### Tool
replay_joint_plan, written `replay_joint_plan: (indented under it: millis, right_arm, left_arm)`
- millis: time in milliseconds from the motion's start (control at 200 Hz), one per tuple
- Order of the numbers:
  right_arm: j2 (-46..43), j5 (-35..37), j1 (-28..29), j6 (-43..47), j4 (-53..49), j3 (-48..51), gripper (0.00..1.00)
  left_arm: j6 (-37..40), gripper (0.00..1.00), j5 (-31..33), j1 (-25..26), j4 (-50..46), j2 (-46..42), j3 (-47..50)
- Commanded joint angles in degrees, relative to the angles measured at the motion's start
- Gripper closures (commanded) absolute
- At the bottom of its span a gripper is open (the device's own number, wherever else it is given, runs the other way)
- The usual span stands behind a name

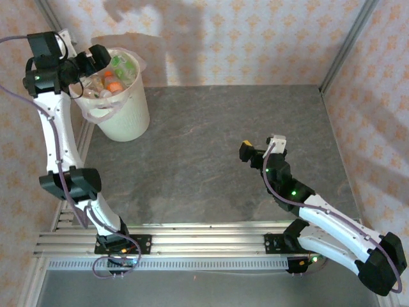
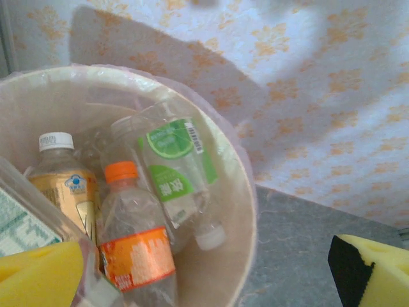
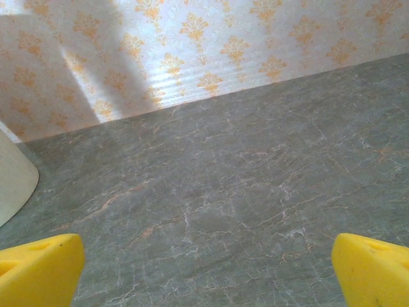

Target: Put the plastic bottles in the bin

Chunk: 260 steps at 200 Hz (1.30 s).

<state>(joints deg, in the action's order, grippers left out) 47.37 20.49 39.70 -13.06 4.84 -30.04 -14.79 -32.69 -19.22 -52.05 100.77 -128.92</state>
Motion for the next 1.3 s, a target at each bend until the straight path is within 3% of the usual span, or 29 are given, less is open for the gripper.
replay_joint_plan:
  millis: [0, 250, 415, 505, 625, 721, 876, 1016, 1196, 1296]
  right_arm:
    - [-1.4, 3.4, -0.2, -0.7, 1.0, 0.9, 0.01]
    - [-5.3, 11.0, -0.3, 3.2, 1.2, 1.0, 0.01]
    - [-6.1, 20.3, -0.8, 8.0, 0.9, 0.4, 0.01]
    - [-5.9, 23.6, -2.7, 9.3, 0.7, 0.5, 0.01]
    - [-5.7, 24.3, -8.0, 9.4, 1.9, 2.6, 0.01]
    - [-4.8, 19.3, -14.8, 9.8, 4.1, 5.4, 0.01]
    - [0.9, 1.9, -28.5, 8.4, 8.1, 9.9, 0.01]
    - [8.9, -9.6, -35.8, 6.6, 15.9, 12.1, 0.01]
    - [19.9, -17.3, -37.1, 13.5, 21.3, 8.6, 0.01]
    - [26.3, -23.5, -37.4, 14.8, 25.6, 6.8, 0.01]
  left_arm:
    - [-2.8, 0.00, -1.6, 0.2, 4.3, -6.1, 6.5]
    - [-10.6, 0.00, 3.5, 1.9, 17.4, -29.4, 32.3]
    - [-10.5, 0.00, 14.6, 7.8, 17.2, -42.9, 45.7]
    - [-11.3, 0.00, 19.8, 8.3, 21.0, -50.8, 55.9]
    - [-13.0, 0.00, 32.1, 8.4, 27.6, -59.0, 71.4]
    - [-12.9, 0.00, 38.6, 8.4, 31.5, -60.5, 80.1]
    - [-10.3, 0.00, 48.8, 8.2, 41.2, -57.6, 92.8]
    - [-5.9, 0.00, 44.7, 8.3, 58.0, -50.7, 102.4]
    - [-1.3, 0.00, 38.4, 8.5, 70.9, -40.8, 106.6]
    - [5.6, 0.00, 37.9, 11.9, 78.0, -35.7, 107.0]
